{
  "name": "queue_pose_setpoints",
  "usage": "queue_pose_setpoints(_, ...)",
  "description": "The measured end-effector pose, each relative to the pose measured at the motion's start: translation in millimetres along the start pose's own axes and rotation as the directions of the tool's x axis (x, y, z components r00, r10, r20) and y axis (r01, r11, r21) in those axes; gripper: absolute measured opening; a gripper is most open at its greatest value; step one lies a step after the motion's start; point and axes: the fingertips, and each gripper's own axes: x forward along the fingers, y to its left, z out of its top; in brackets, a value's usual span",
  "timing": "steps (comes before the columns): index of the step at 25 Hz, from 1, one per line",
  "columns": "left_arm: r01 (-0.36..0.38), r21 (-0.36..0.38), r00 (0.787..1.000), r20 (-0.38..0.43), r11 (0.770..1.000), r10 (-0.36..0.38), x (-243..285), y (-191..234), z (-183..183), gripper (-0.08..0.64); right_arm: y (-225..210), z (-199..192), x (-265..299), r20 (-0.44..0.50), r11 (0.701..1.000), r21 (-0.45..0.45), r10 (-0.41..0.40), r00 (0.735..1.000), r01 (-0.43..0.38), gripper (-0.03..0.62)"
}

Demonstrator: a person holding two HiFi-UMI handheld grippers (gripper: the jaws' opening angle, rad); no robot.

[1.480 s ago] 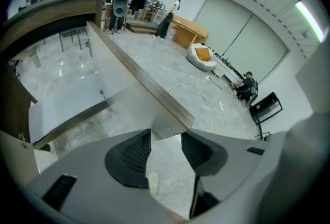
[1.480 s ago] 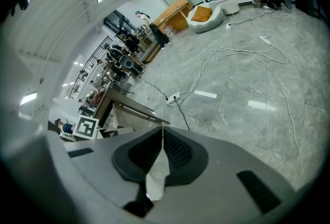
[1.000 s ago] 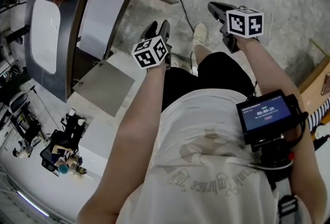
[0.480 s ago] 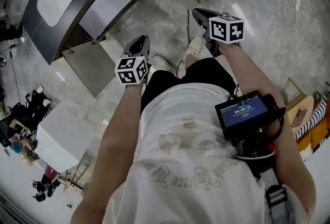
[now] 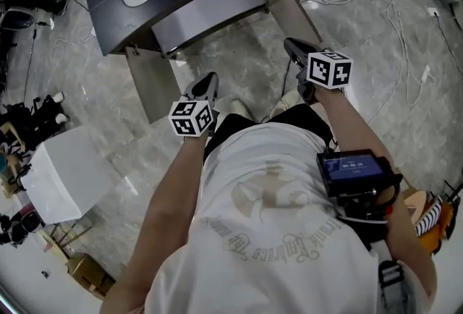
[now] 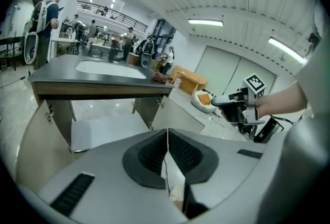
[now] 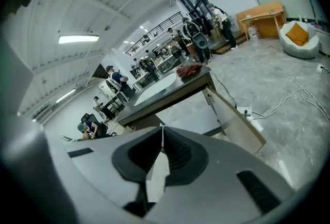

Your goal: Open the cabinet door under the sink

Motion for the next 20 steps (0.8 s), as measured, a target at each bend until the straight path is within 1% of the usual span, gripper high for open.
queue_pose_setpoints(4, -0.004, -0.031, 0.999, 0.046, 0.999, 0.005, -41, 16, 1, 0.011, 48, -9, 2, -0.005, 0.999, -0.036, 0.041, 0.999, -0.042, 0.020)
queue_pose_setpoints(6, -0.003, -0.039, 0.997, 0.076, 0.999, 0.006, -57, 19, 4, 0.011, 68, -13, 2, -0.001, 0.995, -0.077, 0.068, 0.998, -0.067, 0.020)
queue_pose_setpoints(8, -0.002, -0.030, 0.995, 0.099, 1.000, 0.005, -71, 21, 7, 0.009, 86, -13, 1, 0.013, 0.987, -0.127, 0.096, 0.995, -0.094, 0.020)
queue_pose_setpoints(12, -0.004, -0.014, 0.991, 0.137, 1.000, 0.006, -103, 26, 9, 0.011, 126, -18, -8, 0.037, 0.956, -0.252, 0.164, 0.986, -0.150, 0.020)
queue_pose_setpoints(14, -0.002, -0.005, 0.988, 0.151, 1.000, 0.002, -118, 27, 11, 0.011, 142, -20, -13, 0.050, 0.941, -0.295, 0.190, 0.980, -0.167, 0.017)
queue_pose_setpoints(16, 0.001, 0.011, 0.987, 0.162, 1.000, -0.003, -128, 29, 14, 0.011, 150, -22, -16, 0.066, 0.936, -0.309, 0.196, 0.978, -0.167, 0.015)
queue_pose_setpoints(20, 0.014, 0.041, 0.986, 0.167, 0.999, -0.021, -147, 37, 11, 0.011, 162, -40, -17, 0.084, 0.946, -0.290, 0.174, 0.981, -0.143, 0.014)
